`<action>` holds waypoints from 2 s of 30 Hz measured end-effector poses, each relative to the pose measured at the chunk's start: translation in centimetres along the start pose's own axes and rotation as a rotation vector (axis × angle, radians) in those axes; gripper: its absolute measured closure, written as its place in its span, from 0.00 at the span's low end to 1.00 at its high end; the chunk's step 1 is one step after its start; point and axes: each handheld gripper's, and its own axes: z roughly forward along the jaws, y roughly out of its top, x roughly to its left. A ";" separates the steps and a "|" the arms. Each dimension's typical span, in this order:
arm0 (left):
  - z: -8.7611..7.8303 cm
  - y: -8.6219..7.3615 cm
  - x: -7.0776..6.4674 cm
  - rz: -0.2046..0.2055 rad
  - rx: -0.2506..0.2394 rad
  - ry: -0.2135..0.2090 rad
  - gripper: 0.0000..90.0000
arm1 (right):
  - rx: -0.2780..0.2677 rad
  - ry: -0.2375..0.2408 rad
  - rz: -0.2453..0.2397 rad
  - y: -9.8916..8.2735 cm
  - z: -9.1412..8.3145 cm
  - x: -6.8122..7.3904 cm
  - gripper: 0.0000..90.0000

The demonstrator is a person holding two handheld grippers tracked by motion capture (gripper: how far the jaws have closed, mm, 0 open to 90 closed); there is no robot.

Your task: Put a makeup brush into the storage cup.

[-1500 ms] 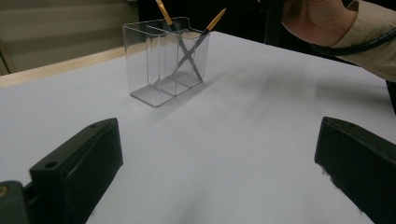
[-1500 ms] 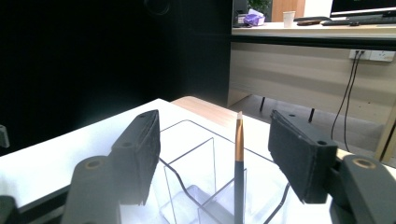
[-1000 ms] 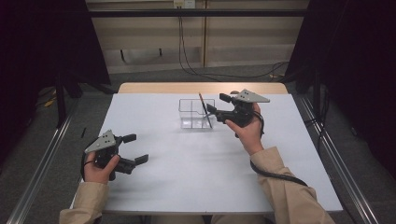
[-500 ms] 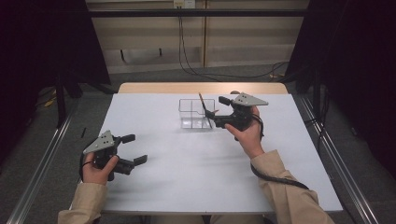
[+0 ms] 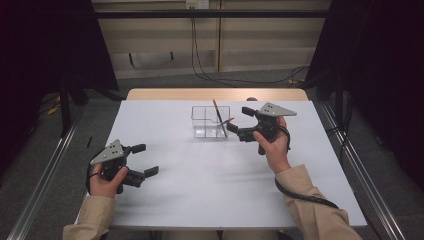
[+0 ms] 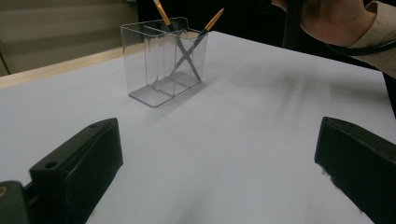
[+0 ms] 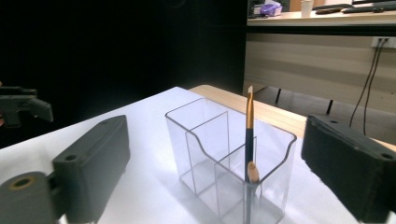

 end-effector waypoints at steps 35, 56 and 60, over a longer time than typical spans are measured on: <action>0.0 0.2 -0.2 0.009 -0.002 0.010 0.01 | 0.028 0.015 -0.043 -1.1 -5.7 0.0 0.08; 0.0 0.4 -0.2 0.012 -0.005 0.003 0.01 | 0.064 0.006 -0.060 -2.1 -8.7 0.2 0.08; 0.1 0.4 -0.2 0.011 -0.007 0.002 0.01 | 0.067 0.001 -0.061 -2.3 -9.3 0.3 0.08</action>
